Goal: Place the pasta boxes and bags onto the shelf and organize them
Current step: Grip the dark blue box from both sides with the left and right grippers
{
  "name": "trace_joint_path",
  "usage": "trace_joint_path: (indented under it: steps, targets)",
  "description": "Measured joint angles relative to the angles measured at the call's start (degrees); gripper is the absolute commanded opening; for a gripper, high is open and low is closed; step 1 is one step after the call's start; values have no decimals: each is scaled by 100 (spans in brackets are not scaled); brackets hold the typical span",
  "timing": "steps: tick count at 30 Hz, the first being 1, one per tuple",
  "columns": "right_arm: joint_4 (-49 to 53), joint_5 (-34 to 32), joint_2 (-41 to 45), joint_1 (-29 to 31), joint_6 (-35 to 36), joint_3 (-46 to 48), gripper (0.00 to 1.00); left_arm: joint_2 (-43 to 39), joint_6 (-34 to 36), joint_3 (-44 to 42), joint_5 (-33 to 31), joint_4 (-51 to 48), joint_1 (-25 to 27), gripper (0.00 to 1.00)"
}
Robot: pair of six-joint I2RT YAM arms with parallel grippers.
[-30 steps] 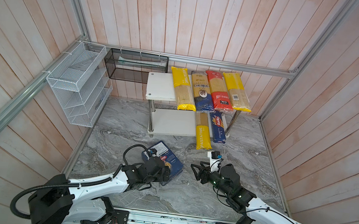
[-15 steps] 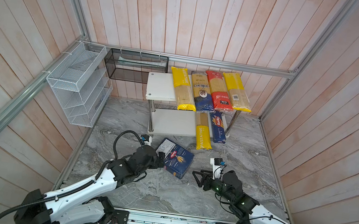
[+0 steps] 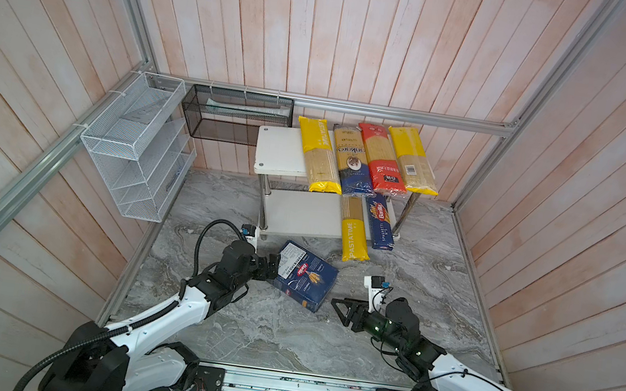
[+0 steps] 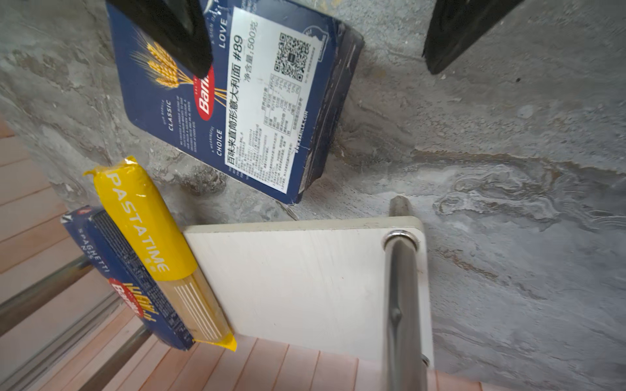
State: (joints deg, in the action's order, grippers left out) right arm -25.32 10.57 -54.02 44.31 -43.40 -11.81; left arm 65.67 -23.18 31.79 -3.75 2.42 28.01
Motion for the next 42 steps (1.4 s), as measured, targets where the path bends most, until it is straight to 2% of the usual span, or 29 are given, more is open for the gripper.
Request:
trace_joint_path:
  steps: [14,21,29,42]
  targets:
    - [-623,308,-1294,0,13,-339,66,350,243,-232,1086,1075,0,100]
    - [-782,479,-1982,-15,129,-868,66,739,245,-269,1373,1180,0,100]
    - [-844,667,-2629,-22,149,-1082,66,804,251,-289,1617,1318,2,99]
    - [-822,750,-2968,-63,149,-1403,67,1071,264,-289,1943,1672,61,100]
